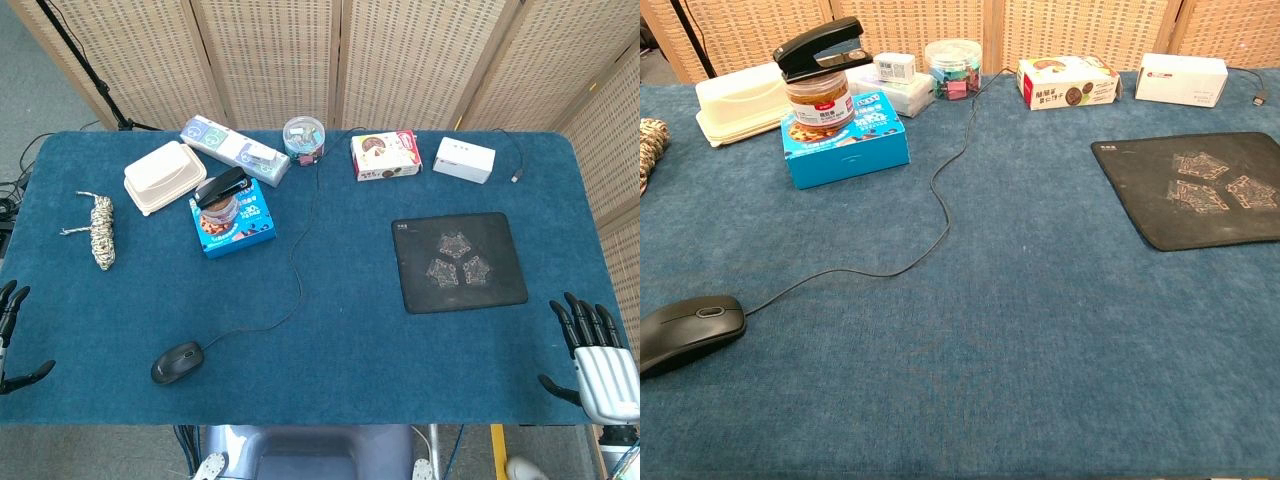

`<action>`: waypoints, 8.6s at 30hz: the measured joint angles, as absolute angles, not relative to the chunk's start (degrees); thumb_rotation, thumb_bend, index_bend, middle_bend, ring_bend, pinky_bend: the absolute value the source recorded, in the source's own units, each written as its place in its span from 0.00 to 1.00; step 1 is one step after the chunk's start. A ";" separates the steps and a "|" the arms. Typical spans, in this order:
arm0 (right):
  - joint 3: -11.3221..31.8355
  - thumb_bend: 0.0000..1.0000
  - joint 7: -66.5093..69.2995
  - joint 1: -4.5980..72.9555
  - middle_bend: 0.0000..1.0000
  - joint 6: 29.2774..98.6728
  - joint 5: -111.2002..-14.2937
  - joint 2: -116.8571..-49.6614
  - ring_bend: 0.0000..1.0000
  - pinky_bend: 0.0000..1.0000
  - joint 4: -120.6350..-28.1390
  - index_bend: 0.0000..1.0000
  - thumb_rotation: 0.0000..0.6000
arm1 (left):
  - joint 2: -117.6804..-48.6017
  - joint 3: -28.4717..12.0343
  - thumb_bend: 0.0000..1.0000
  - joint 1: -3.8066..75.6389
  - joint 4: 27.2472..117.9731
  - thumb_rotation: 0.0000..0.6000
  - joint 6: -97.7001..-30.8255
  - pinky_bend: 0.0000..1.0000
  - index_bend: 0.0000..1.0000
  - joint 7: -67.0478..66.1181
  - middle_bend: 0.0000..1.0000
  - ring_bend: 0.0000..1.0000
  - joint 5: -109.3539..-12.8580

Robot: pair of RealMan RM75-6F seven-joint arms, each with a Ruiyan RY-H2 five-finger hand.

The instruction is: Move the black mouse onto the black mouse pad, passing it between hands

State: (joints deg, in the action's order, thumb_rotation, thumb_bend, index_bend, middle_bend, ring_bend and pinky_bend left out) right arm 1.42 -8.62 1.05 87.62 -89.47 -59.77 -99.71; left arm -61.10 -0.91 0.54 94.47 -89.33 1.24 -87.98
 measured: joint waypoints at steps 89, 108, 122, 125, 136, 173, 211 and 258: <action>1.69 0.00 -3.16 0.86 0.00 87.32 -89.21 -57.39 0.00 0.00 -100.24 0.00 1.00 | -85.62 1.63 0.28 11.46 91.24 1.00 -70.89 0.66 0.42 -13.68 0.40 0.46 -82.91; 1.57 0.00 -2.43 1.00 0.00 86.90 -89.09 -57.19 0.00 0.00 -100.38 0.00 1.00 | -86.17 1.04 0.31 13.89 88.94 1.00 -75.34 0.67 0.42 -10.02 0.40 0.46 -92.53; 1.69 0.00 -1.71 1.14 0.00 86.57 -88.67 -56.88 0.00 0.00 -100.36 0.00 1.00 | -87.36 -4.92 0.25 26.73 90.96 1.00 -66.74 0.67 0.42 -13.99 0.40 0.44 -97.96; 1.78 0.00 -1.42 1.22 0.00 86.38 -88.39 -56.82 0.00 0.00 -100.33 0.00 1.00 | -88.22 -6.68 0.24 29.22 91.53 1.00 -63.21 0.67 0.42 -15.86 0.40 0.43 -96.03; 1.98 0.00 -0.63 1.30 0.00 86.25 -87.96 -56.48 0.00 0.00 -100.26 0.00 1.00 | -95.06 -10.48 0.21 39.95 86.74 1.00 -49.53 0.67 0.42 -19.33 0.40 0.43 -89.68; 2.04 0.00 -2.24 2.25 0.00 84.08 -86.71 -57.27 0.00 0.00 -100.28 0.00 1.00 | -82.98 -6.92 0.01 40.81 95.14 1.00 -58.32 0.00 0.00 -15.32 0.00 0.00 -87.46; 8.53 0.00 -30.77 26.46 0.00 58.98 -69.84 -89.79 0.00 0.10 -104.61 0.08 1.00 | -59.76 0.49 0.01 13.53 89.45 1.00 -91.66 0.00 0.00 9.97 0.00 0.00 -93.12; 14.71 0.36 -35.34 38.83 0.47 64.70 -55.30 -111.17 0.38 0.36 -87.17 0.49 1.00 | -58.63 -2.53 0.01 11.90 89.44 1.00 -88.61 0.00 0.00 13.02 0.00 0.00 -91.57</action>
